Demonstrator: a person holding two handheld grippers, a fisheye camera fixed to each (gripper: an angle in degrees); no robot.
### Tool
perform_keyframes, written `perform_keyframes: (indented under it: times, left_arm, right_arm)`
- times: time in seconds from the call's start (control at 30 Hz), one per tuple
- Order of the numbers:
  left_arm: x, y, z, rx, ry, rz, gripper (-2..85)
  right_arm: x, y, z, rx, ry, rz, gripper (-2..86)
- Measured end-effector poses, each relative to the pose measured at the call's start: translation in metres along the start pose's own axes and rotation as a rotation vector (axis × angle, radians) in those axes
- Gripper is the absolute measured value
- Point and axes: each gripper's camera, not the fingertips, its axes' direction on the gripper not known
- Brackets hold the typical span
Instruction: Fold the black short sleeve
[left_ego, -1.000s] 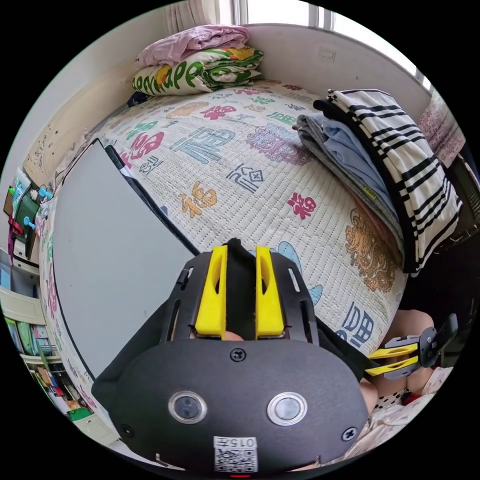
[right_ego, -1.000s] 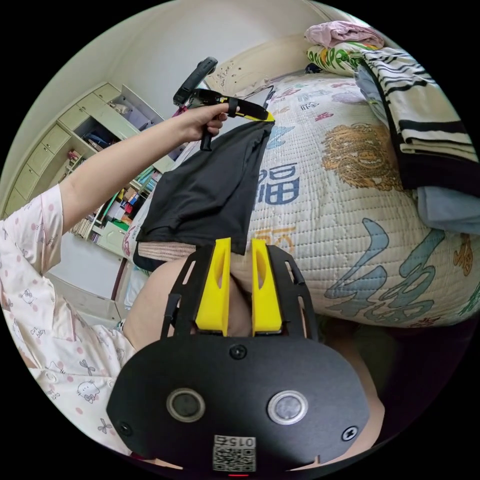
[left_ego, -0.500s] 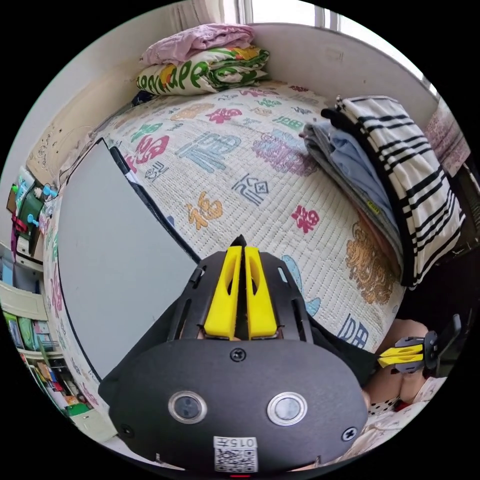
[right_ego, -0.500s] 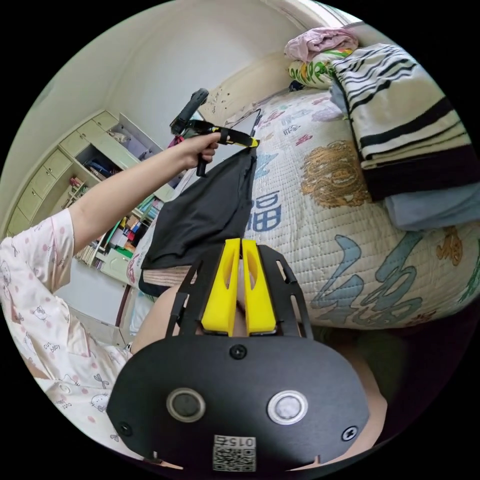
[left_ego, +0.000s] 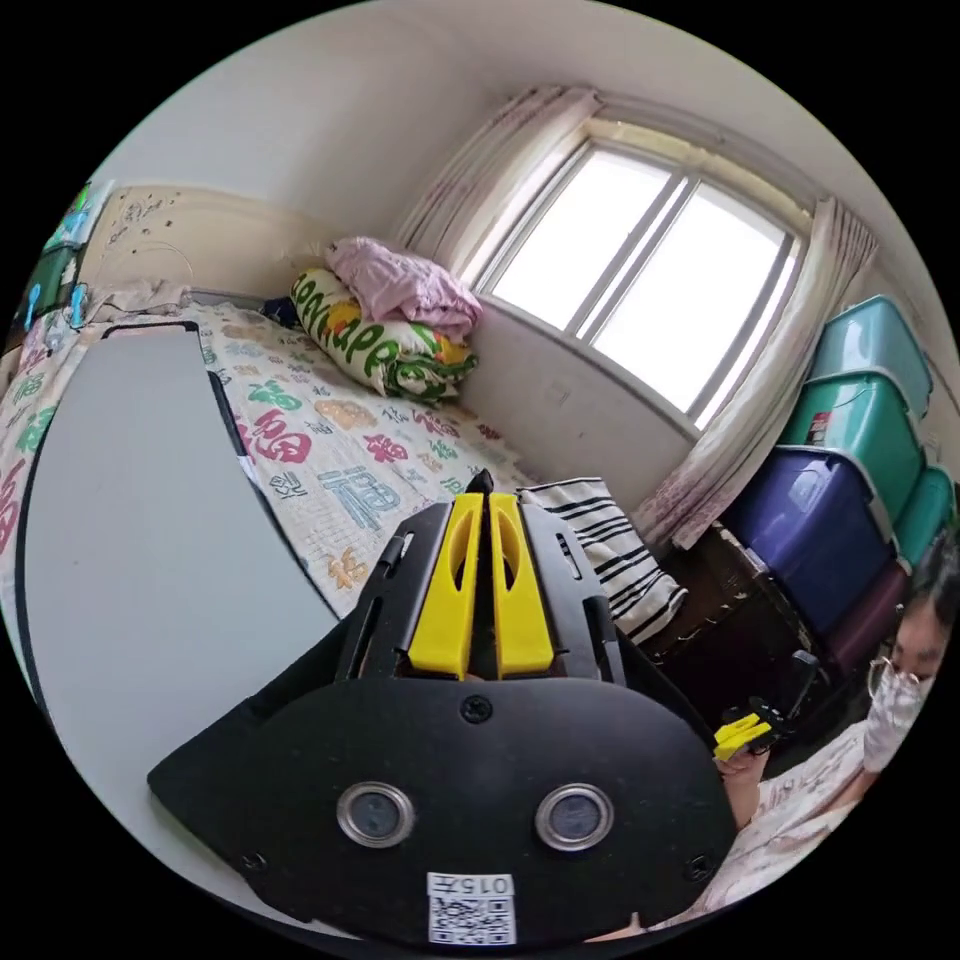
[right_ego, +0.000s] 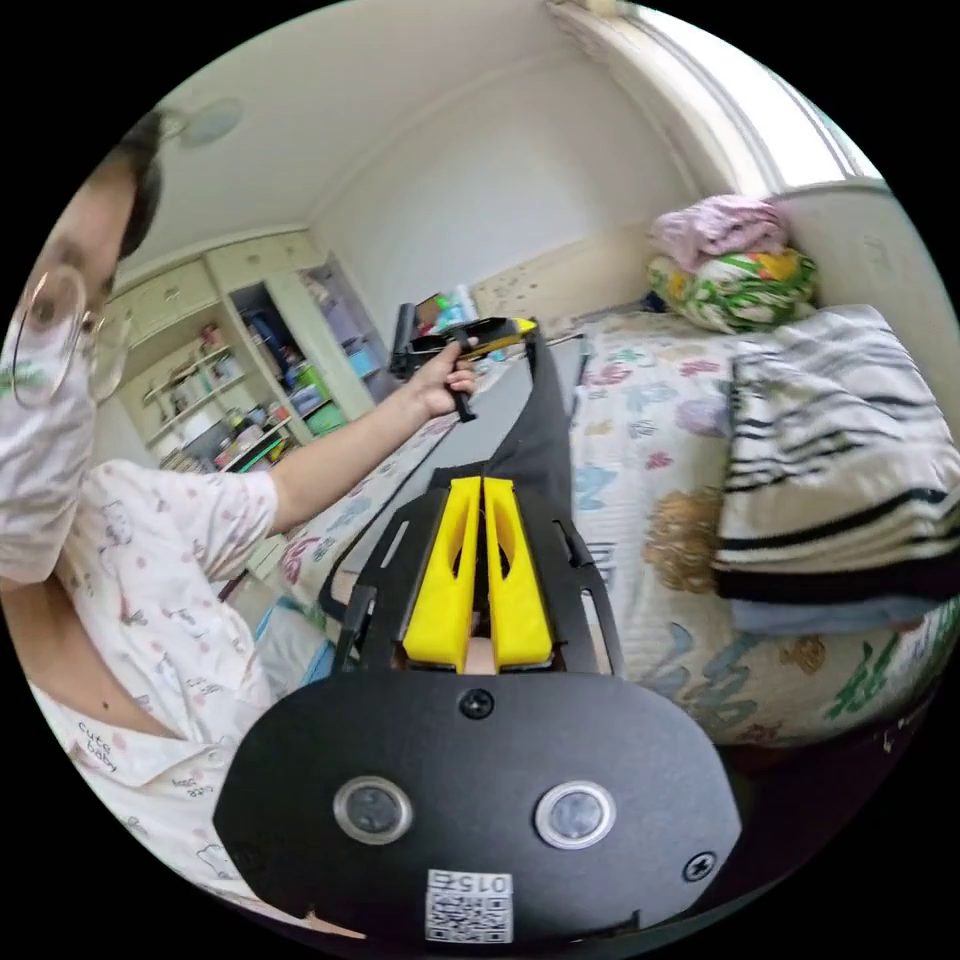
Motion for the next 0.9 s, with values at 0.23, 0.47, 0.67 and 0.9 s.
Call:
perform_keyframes:
  times: [0.23, 0.47, 0.67, 0.9]
  left_arm:
    - [-0.108, 0.064, -0.126, -0.109, -0.157, -0.203, 0.2]
    - [-0.127, 0.091, -0.159, -0.085, -0.279, -0.365, 1.4]
    - [-0.081, 0.067, -0.177, -0.032, -0.204, -0.344, 4.8]
    - [-0.035, 0.022, -0.129, -0.128, -0.232, -0.317, 10.4]
  right_arm:
    - [-0.059, 0.083, 0.216, -0.335, -0.198, -0.056, -0.1]
    - [-0.037, 0.166, 0.334, -0.572, -0.084, -0.077, -0.1]
    - [0.020, 0.203, 0.347, -0.585, -0.129, -0.032, 0.0]
    - [0.056, 0.249, 0.372, -0.612, -0.074, -0.095, 0.1]
